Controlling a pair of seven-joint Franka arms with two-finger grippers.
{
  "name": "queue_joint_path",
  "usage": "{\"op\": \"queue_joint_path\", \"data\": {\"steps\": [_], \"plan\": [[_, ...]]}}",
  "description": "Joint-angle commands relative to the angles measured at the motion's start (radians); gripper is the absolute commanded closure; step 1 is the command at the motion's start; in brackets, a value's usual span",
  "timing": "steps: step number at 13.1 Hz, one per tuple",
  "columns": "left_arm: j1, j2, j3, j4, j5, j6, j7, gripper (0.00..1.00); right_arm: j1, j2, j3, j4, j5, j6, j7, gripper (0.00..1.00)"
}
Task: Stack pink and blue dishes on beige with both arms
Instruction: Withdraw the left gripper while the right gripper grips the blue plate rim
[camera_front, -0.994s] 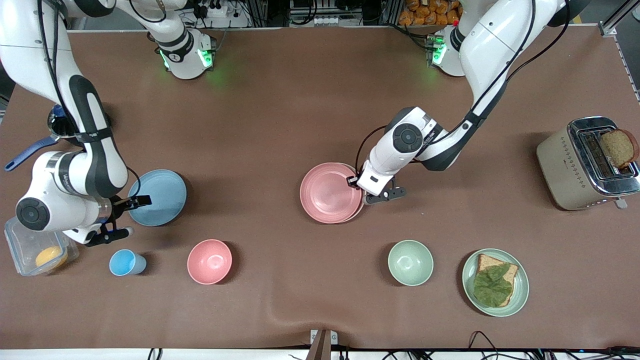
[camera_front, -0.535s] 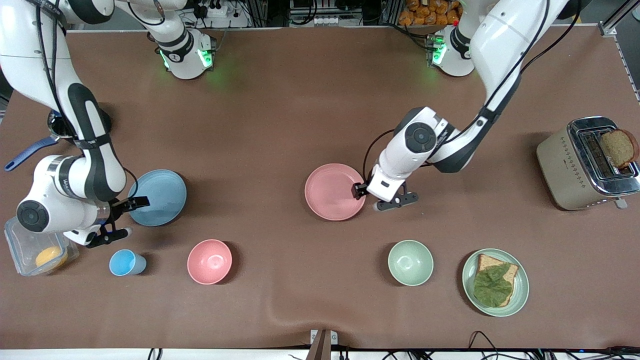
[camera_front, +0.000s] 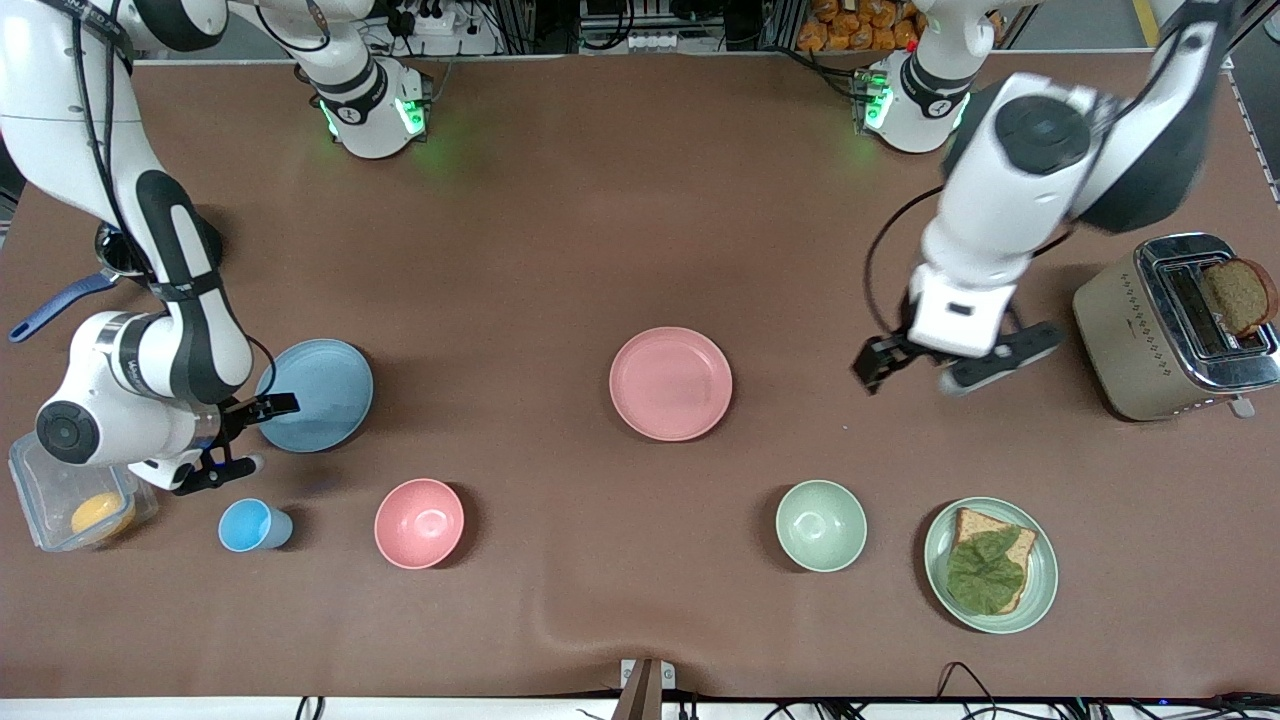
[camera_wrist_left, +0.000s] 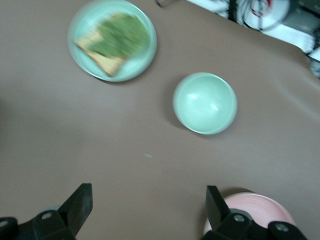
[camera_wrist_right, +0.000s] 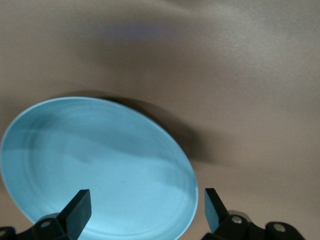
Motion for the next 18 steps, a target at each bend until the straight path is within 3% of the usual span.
{"op": "queue_joint_path", "data": {"steps": [1, 3, 4, 7, 11, 13, 14, 15, 16, 18], "plan": [[0.107, -0.062, -0.008, 0.089, -0.087, -0.195, 0.204, 0.0, -0.043, 0.002, 0.017, -0.019, -0.011, 0.03, -0.035, 0.0], [0.192, -0.09, -0.005, 0.107, -0.136, -0.22, 0.336, 0.0, -0.049, 0.014, 0.018, -0.022, -0.013, 0.043, -0.035, 0.0], [0.183, -0.124, 0.033, 0.108, -0.155, -0.223, 0.438, 0.0, -0.05, 0.023, 0.018, -0.031, -0.013, 0.059, -0.035, 0.0], [-0.144, -0.15, 0.413, 0.117, -0.164, -0.357, 0.588, 0.0, -0.055, 0.025, 0.017, -0.059, -0.013, 0.093, -0.035, 0.0], [-0.125, -0.176, 0.419, 0.116, -0.183, -0.364, 0.65, 0.0, -0.056, 0.026, 0.017, -0.079, -0.014, 0.098, -0.035, 0.0], [-0.13, -0.182, 0.425, 0.116, -0.184, -0.366, 0.651, 0.0, -0.056, 0.026, 0.017, -0.125, -0.014, 0.162, -0.035, 0.0], [-0.138, -0.187, 0.442, 0.116, -0.184, -0.366, 0.654, 0.0, -0.052, 0.026, 0.017, -0.154, -0.014, 0.199, -0.035, 0.5], [-0.159, -0.192, 0.46, 0.114, -0.184, -0.375, 0.656, 0.0, -0.047, 0.023, 0.017, -0.159, -0.014, 0.201, -0.035, 0.88], [-0.162, -0.196, 0.465, 0.107, -0.184, -0.379, 0.656, 0.0, -0.043, 0.02, 0.017, -0.159, -0.016, 0.198, -0.035, 0.97], [-0.155, -0.193, 0.456, 0.107, -0.19, -0.379, 0.651, 0.0, -0.04, 0.019, 0.018, -0.159, -0.016, 0.193, -0.035, 0.96]]}}
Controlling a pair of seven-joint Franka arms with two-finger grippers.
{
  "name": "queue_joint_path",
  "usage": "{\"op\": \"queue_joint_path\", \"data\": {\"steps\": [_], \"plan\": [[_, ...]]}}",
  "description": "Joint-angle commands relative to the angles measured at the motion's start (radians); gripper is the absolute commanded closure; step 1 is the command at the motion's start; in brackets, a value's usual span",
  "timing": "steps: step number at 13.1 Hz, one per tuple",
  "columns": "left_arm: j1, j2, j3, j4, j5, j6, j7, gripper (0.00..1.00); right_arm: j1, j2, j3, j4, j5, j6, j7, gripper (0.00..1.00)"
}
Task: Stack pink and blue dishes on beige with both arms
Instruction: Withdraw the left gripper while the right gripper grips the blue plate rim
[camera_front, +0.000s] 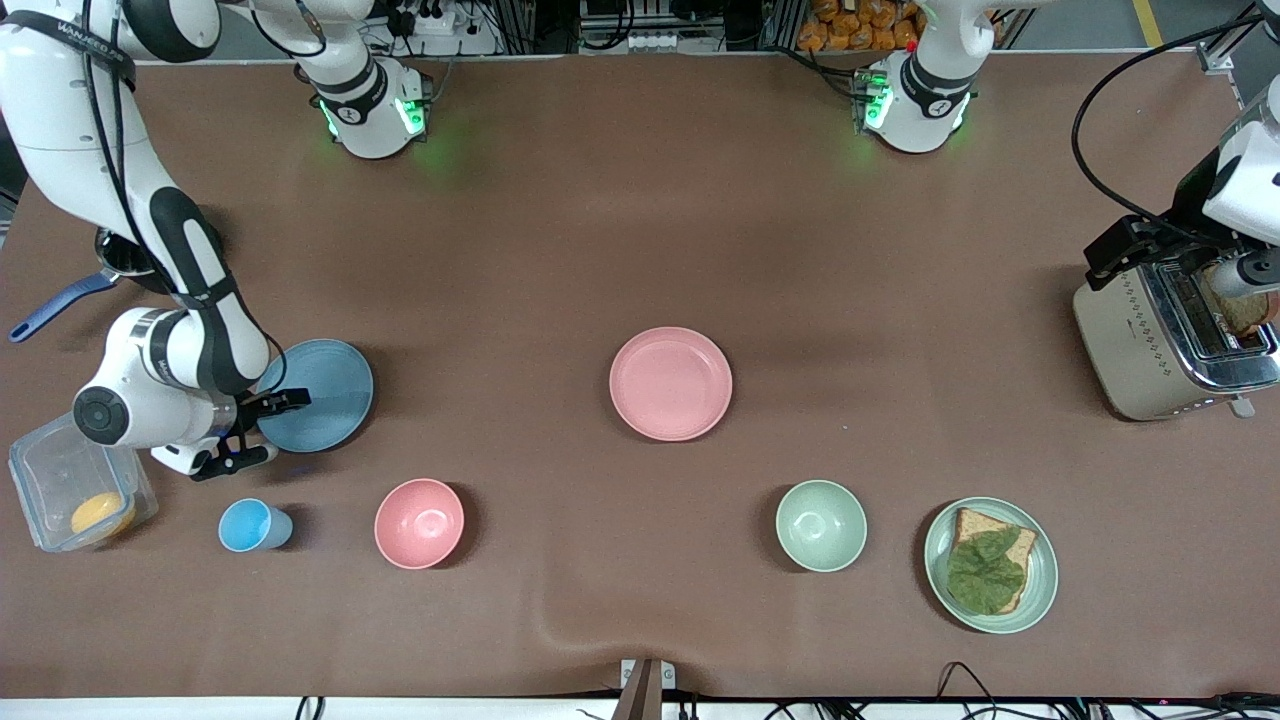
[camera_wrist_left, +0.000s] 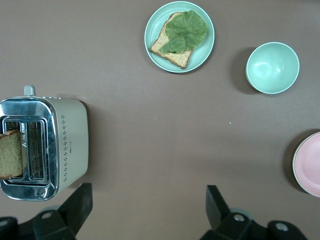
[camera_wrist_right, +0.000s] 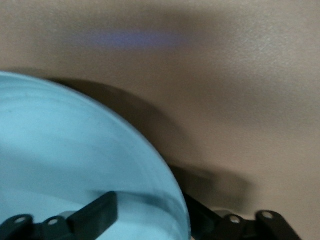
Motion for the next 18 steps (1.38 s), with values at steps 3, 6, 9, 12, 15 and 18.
{"op": "queue_joint_path", "data": {"steps": [3, 6, 9, 12, 15, 18], "plan": [[-0.008, -0.014, 0.01, -0.008, -0.042, -0.014, 0.02, 0.0, -0.009, -0.01, 0.014, -0.033, -0.012, 0.018, -0.008, 0.98], [-0.004, -0.016, 0.01, -0.008, -0.042, -0.014, 0.022, 0.0, -0.008, -0.033, 0.016, -0.024, -0.013, -0.028, -0.103, 1.0], [-0.007, -0.006, 0.01, -0.004, -0.044, -0.005, 0.022, 0.0, 0.037, -0.124, 0.023, 0.02, -0.007, -0.187, -0.105, 1.0], [-0.009, -0.005, 0.01, -0.004, -0.044, 0.008, 0.02, 0.0, 0.074, -0.149, 0.023, 0.075, 0.001, -0.278, -0.097, 1.0], [-0.009, -0.005, 0.01, -0.005, -0.045, 0.017, 0.02, 0.0, 0.086, -0.168, 0.032, 0.1, 0.005, -0.321, -0.095, 1.0], [-0.004, -0.006, 0.01, -0.01, -0.062, 0.011, 0.022, 0.0, 0.179, -0.181, 0.032, 0.163, 0.098, -0.436, 0.025, 1.0]]}}
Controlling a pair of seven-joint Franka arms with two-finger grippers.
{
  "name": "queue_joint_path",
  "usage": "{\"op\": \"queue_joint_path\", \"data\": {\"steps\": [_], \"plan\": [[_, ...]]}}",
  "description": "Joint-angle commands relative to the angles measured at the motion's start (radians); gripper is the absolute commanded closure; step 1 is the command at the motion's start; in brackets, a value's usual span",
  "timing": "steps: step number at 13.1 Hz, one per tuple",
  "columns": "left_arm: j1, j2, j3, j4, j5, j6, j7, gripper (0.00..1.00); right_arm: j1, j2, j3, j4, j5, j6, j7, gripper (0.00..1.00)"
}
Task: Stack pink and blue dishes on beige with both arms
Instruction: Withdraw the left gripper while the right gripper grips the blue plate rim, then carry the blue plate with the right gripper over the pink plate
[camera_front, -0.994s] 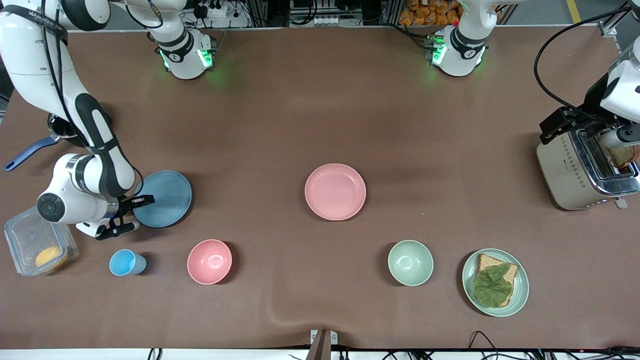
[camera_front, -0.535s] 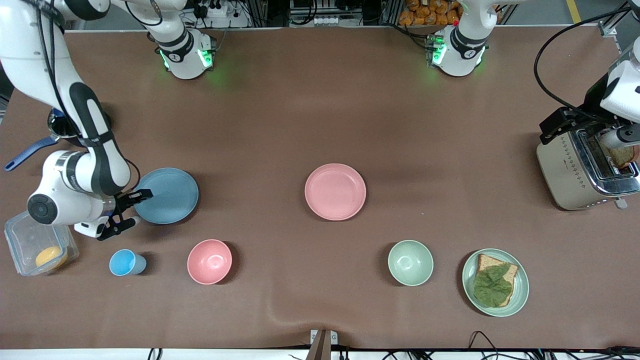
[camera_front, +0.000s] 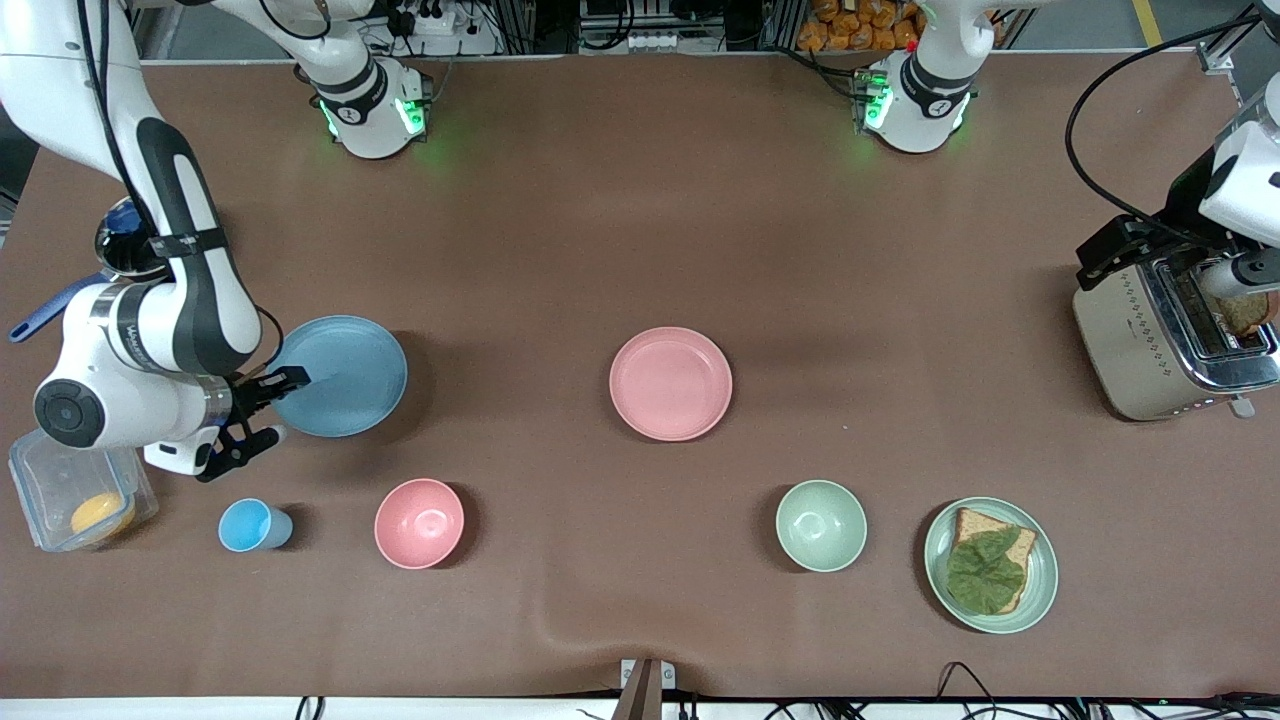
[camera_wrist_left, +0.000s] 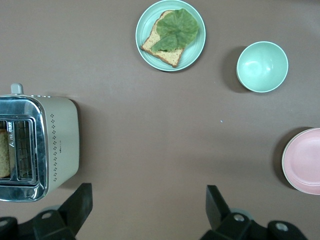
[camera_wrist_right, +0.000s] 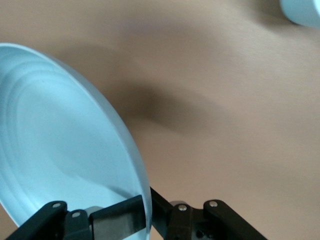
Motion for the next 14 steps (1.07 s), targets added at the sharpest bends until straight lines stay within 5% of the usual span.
{"op": "queue_joint_path", "data": {"steps": [1, 5, 8, 14], "plan": [[-0.002, -0.005, 0.01, -0.005, -0.024, 0.006, 0.022, 0.0, 0.109, -0.022, 0.0, 0.052, 0.117, -0.101, 0.148, 1.0], [0.0, -0.008, 0.013, -0.005, -0.023, 0.003, 0.024, 0.0, 0.367, 0.001, -0.003, 0.055, 0.396, -0.01, 0.436, 1.0], [0.0, -0.002, 0.013, -0.006, -0.023, 0.004, 0.024, 0.0, 0.52, 0.065, -0.001, 0.058, 0.495, 0.189, 0.622, 1.0], [0.004, -0.01, 0.01, -0.005, -0.027, 0.004, 0.024, 0.0, 0.625, 0.149, -0.003, 0.095, 0.524, 0.291, 0.731, 1.0]]}}
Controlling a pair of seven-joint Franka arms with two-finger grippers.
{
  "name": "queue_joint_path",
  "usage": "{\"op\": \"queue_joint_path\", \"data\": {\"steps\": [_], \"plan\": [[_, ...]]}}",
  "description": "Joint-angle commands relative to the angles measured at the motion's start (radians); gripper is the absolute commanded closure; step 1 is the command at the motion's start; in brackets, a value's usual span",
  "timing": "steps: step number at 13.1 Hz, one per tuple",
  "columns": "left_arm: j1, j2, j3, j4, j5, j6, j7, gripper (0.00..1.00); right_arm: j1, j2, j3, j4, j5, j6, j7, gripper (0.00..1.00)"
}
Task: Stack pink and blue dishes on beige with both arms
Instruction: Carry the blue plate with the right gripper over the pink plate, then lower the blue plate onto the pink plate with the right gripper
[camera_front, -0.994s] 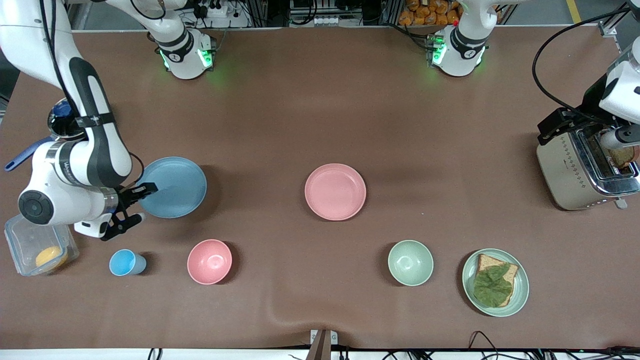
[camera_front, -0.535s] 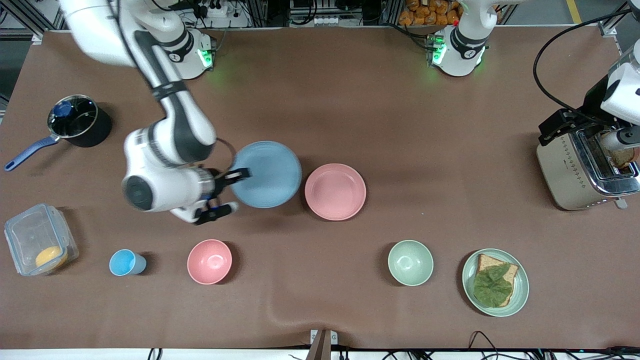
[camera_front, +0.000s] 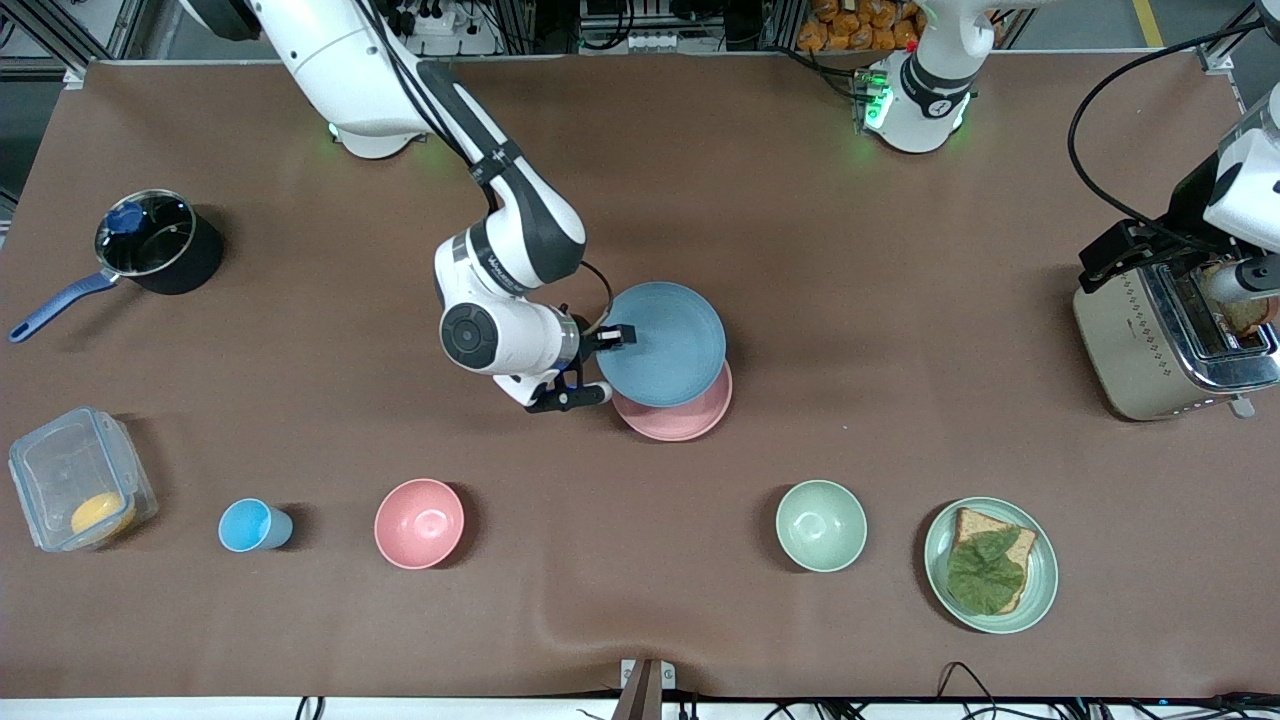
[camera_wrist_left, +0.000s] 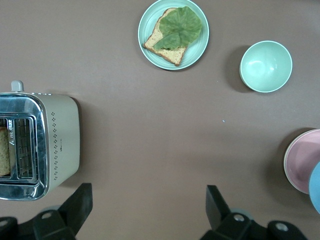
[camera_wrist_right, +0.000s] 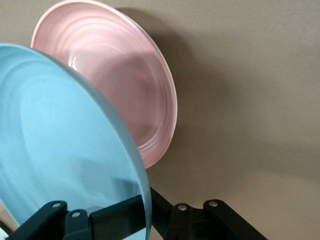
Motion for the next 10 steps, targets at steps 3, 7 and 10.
{"op": "queue_joint_path", "data": {"steps": [3, 7, 10], "plan": [[0.001, -0.014, 0.002, -0.006, -0.027, 0.003, 0.025, 0.0, 0.032, 0.046, -0.016, 0.032, 0.016, 0.044, 0.028, 1.0], [0.003, -0.013, 0.002, -0.007, -0.027, 0.003, 0.025, 0.0, 0.038, 0.057, -0.021, 0.043, -0.004, 0.053, 0.042, 1.0], [0.003, -0.019, 0.002, -0.004, -0.027, -0.012, 0.03, 0.0, 0.038, 0.081, -0.021, 0.063, -0.047, 0.056, 0.042, 1.0]]}}
